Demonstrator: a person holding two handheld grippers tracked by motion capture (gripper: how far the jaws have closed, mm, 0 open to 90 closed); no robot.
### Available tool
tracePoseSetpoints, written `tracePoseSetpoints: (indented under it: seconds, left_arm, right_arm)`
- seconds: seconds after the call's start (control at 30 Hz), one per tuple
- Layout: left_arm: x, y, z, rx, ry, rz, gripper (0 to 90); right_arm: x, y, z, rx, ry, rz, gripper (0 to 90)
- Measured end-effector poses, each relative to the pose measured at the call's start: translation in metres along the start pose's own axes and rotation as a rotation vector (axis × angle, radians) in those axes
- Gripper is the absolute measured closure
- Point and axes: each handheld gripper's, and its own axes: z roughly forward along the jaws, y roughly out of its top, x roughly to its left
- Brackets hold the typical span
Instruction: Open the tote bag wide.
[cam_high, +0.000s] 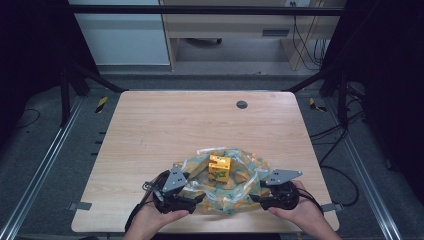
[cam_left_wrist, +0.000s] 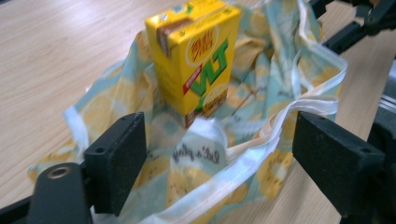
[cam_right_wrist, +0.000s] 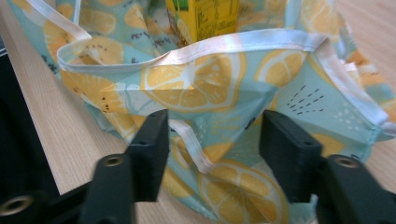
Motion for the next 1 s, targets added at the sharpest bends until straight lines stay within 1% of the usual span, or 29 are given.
tracePoseSetpoints:
  seconds: [0.17,0.27,0.33,0.37,0.43,0.5,0.53,0.57,0.63,0.73,0.77,0.8,0.83,0.9,0.97,1.0]
  left_arm:
    - [-0.004,0.008,-0.001,-0.012,-0.007,-0.004,13.2]
    - [-0.010,0.013,-0.006,-0.023,-0.021,0.015,11.4]
    - [-0.011,0.015,-0.009,-0.033,-0.018,0.013,11.3]
    - [-0.010,0.016,-0.010,-0.032,-0.014,0.019,11.3]
    - [-0.004,0.017,-0.012,-0.031,0.016,0.019,11.1]
    - [0.009,0.016,-0.015,-0.028,0.042,-0.003,10.4]
    - [0.016,0.014,-0.017,-0.030,0.062,-0.014,10.2]
    - [0.026,0.012,-0.020,-0.022,0.096,-0.022,10.1]
    - [0.041,0.007,-0.023,-0.004,0.150,-0.029,8.8]
    - [0.072,-0.005,-0.031,0.010,0.215,-0.090,8.2]
    - [0.078,-0.008,-0.033,0.017,0.230,-0.099,7.8]
    - [0.087,-0.012,-0.035,0.022,0.252,-0.110,7.1]
    - [0.095,-0.017,-0.037,0.022,0.269,-0.134,6.7]
    - [0.109,-0.026,-0.040,0.029,0.297,-0.167,6.5]
    - [0.122,-0.036,-0.042,0.046,0.333,-0.187,6.4]
    - [0.127,-0.041,-0.042,0.054,0.352,-0.195,6.4]
  right_arm:
    - [0.000,0.002,-0.009,-0.011,-0.012,0.005,29.9]
    - [0.001,0.001,-0.016,-0.022,-0.021,0.003,25.6]
    - [0.000,0.001,-0.020,-0.024,-0.031,0.009,23.0]
    - [-0.001,0.000,-0.021,-0.024,-0.034,0.013,21.7]
    - [-0.005,0.000,-0.025,-0.034,-0.051,0.021,19.5]
    - [-0.011,0.000,-0.029,-0.041,-0.073,0.039,17.4]
    - [-0.015,0.001,-0.031,-0.050,-0.088,0.050,16.0]
    - [-0.020,0.001,-0.033,-0.052,-0.102,0.064,14.1]
    - [-0.031,0.002,-0.037,-0.058,-0.131,0.098,11.3]
    - [-0.051,0.003,-0.043,-0.088,-0.178,0.149,7.5]
    - [-0.057,0.003,-0.043,-0.089,-0.191,0.166,6.9]
    - [-0.061,0.003,-0.043,-0.087,-0.207,0.177,7.2]
    - [-0.067,0.002,-0.043,-0.095,-0.226,0.193,7.3]
    - [-0.076,0.001,-0.040,-0.103,-0.258,0.236,7.5]
    - [-0.084,-0.001,-0.035,-0.104,-0.292,0.253,7.5]
    - [-0.087,-0.003,-0.032,-0.102,-0.304,0.275,7.5]
